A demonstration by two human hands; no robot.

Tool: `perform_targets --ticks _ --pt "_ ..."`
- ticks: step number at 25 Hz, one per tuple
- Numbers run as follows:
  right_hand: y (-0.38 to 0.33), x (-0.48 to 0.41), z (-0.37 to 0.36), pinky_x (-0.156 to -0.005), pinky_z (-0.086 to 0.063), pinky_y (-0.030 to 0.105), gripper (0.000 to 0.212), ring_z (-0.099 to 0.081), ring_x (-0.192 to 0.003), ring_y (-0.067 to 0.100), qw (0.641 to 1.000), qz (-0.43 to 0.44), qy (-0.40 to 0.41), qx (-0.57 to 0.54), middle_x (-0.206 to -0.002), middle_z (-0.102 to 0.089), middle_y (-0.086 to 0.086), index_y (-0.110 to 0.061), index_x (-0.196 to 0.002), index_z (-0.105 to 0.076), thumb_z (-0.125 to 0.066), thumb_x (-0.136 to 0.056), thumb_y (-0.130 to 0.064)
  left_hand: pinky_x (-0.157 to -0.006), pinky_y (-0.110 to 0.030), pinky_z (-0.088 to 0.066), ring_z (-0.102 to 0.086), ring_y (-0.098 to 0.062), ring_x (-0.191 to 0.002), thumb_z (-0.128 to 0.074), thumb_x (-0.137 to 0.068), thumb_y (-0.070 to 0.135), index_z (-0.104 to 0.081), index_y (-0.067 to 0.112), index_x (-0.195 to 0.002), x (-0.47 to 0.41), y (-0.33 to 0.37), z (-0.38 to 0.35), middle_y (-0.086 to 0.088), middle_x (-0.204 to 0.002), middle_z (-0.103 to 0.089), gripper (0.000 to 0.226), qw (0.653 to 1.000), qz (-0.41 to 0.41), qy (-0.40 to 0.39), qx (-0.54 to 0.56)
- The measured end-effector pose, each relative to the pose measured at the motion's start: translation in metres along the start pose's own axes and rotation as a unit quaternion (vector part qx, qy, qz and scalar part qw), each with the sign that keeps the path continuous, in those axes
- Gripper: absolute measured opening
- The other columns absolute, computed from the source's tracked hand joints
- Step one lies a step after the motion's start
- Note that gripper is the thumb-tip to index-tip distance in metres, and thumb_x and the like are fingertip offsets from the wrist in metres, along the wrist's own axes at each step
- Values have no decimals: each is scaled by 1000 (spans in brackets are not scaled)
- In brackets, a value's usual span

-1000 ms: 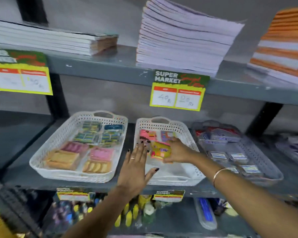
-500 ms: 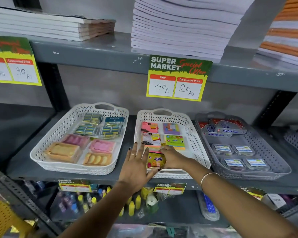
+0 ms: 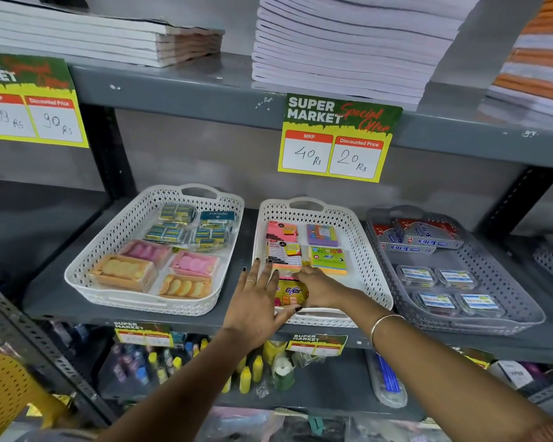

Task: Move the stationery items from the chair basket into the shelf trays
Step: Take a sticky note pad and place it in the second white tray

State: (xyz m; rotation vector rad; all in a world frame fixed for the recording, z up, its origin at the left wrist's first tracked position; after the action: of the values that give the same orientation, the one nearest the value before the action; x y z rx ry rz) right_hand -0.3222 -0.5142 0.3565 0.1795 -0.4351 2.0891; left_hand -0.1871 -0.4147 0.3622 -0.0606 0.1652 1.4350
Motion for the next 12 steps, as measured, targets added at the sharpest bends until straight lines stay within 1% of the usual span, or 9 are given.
perform_targets --ticks 4,7,8,9,12 --pt "-1 0 1 -114 -28 34 75 -32 -134 28 1000 4 4 2 -142 -37 14 -7 -143 -33 -70 -80 -26 -115 -44 1 10 -26 -142 9 -77 71 -8 11 -149 1 0 1 -9 -157 -2 95 1000 4 -10 -14" --pt "-1 0 0 -113 -29 34 76 -32 -134 28 1000 3 0 4 -142 -38 14 -7 -143 -33 -71 -80 -26 -114 -44 0 10 -26 -142 -8 -88 67 -7 12 -149 2 0 1 -9 -157 -1 83 1000 7 -17 -24" --pt "-1 0 1 -114 -29 34 77 -32 -135 29 1000 4 0 6 -142 -37 13 -8 -143 -33 -71 -79 -28 -114 -44 0 10 -25 -142 -9 -88 67 -7 12 -149 2 -1 0 -9 -157 0 82 999 8 -16 -27" --pt "0 1 2 -114 -28 34 79 -31 -136 29 1000 6 -1 4 -144 -36 13 -8 -144 -32 -72 -79 -28 -115 -44 1 10 -25 -142 -5 -87 69 -6 12 -149 0 0 -1 -10 -157 0 84 999 9 -15 -32" --pt "0 7 14 -116 -23 35 90 -24 -142 28 1000 3 0 -19 -153 -27 10 -9 -147 -24 -75 -75 -28 -114 -44 4 12 -25 -141 19 -74 73 4 12 -148 1 -2 -1 -11 -157 4 97 1000 2 8 -21"
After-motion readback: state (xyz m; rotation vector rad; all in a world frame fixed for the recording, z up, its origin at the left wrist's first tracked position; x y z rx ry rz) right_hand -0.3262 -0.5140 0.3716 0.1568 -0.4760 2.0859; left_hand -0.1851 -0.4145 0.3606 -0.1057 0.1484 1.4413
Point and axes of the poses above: each hand's wrist, its own x-axis away from the middle knuckle, its own z-axis out of the back of the hand, y = z × x, the point moved 2 cm from there along -x, towards the middle knuckle
